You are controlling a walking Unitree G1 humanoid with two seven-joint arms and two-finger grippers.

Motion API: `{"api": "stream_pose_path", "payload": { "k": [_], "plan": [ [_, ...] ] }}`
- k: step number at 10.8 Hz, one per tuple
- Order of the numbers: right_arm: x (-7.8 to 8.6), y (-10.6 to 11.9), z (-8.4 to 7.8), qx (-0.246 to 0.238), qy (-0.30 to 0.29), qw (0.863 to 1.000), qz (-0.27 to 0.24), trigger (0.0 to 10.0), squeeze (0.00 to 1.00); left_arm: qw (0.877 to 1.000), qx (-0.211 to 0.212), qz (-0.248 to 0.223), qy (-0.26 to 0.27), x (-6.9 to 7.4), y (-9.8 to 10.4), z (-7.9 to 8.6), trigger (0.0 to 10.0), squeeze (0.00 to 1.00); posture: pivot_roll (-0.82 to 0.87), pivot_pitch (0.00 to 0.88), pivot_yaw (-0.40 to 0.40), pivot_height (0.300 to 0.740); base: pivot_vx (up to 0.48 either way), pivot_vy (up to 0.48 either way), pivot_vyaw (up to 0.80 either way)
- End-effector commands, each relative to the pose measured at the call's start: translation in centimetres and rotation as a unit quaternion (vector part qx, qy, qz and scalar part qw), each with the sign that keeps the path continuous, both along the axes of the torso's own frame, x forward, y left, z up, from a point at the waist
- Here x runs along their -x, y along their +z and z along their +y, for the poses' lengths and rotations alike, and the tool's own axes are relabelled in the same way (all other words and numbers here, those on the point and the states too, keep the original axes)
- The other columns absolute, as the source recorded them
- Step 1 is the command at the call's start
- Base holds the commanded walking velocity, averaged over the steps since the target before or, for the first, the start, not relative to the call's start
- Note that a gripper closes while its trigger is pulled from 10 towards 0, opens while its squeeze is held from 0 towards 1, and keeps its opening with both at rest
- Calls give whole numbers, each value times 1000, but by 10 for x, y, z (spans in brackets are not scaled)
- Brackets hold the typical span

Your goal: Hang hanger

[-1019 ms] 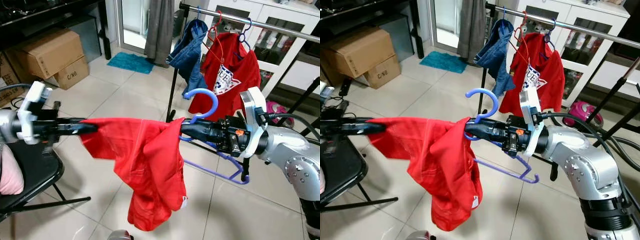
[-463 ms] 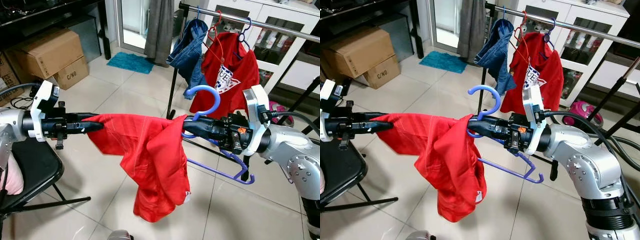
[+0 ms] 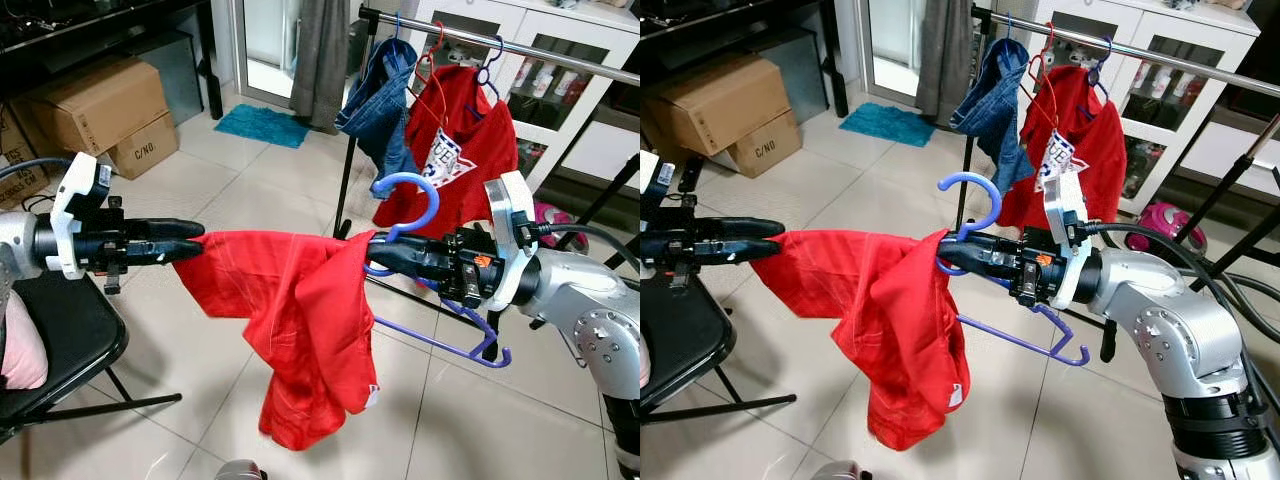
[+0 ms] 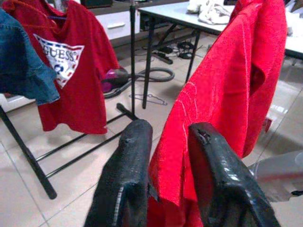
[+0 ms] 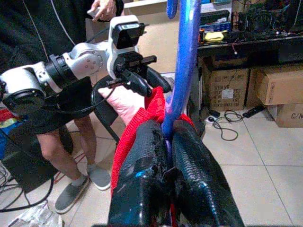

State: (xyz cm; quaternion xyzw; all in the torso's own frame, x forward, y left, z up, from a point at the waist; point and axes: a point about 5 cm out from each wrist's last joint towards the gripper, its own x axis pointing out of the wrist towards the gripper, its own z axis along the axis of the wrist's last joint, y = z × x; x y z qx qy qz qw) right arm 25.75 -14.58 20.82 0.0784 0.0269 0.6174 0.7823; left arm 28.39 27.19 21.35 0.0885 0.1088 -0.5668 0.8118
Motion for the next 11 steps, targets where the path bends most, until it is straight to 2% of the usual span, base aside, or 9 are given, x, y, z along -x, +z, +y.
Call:
{"api": "stream_pose_path", "payload": {
  "k": [1, 2, 6, 7, 8, 9, 11],
  "plan": [
    [-1, 7, 0, -5, 1, 1000, -20, 10000, 0, 1000, -10, -16, -2, 1, 4, -1, 10000, 804, 81, 0, -44, 740, 0, 0, 0],
    [0, 7, -1, -6, 3, 1000, -18, 10000, 0, 1000, -27, -11, -1, 2, 3, 2, 10000, 0, 81, 0, -42, 740, 0, 0, 0],
    [1, 5, -2, -4, 3, 1000, -15, 10000, 0, 997, -70, -7, 13, 5, -8, 12, 10000, 0, 78, 0, -39, 740, 0, 0, 0],
    [1, 6, -2, -5, 5, 1000, -16, 10000, 0, 998, -65, -13, 23, 3, -13, 15, 10000, 0, 77, 0, -39, 740, 0, 0, 0],
    [0, 7, -1, -6, 6, 1000, -17, 10000, 0, 998, -53, -10, 25, 2, -15, 16, 4510, 0, 77, 0, -40, 740, 0, 0, 0],
    [0, 7, -1, -6, 7, 1000, -18, 10000, 0, 999, -38, 4, 19, 1, -19, 16, 0, 0, 76, 0, -41, 740, 0, 0, 0],
    [0, 7, -1, -6, 6, 1000, -18, 10000, 0, 1000, -26, 13, 8, -1, -22, 14, 0, 0, 69, 0, -37, 740, 0, 0, 0]
  ]
}}
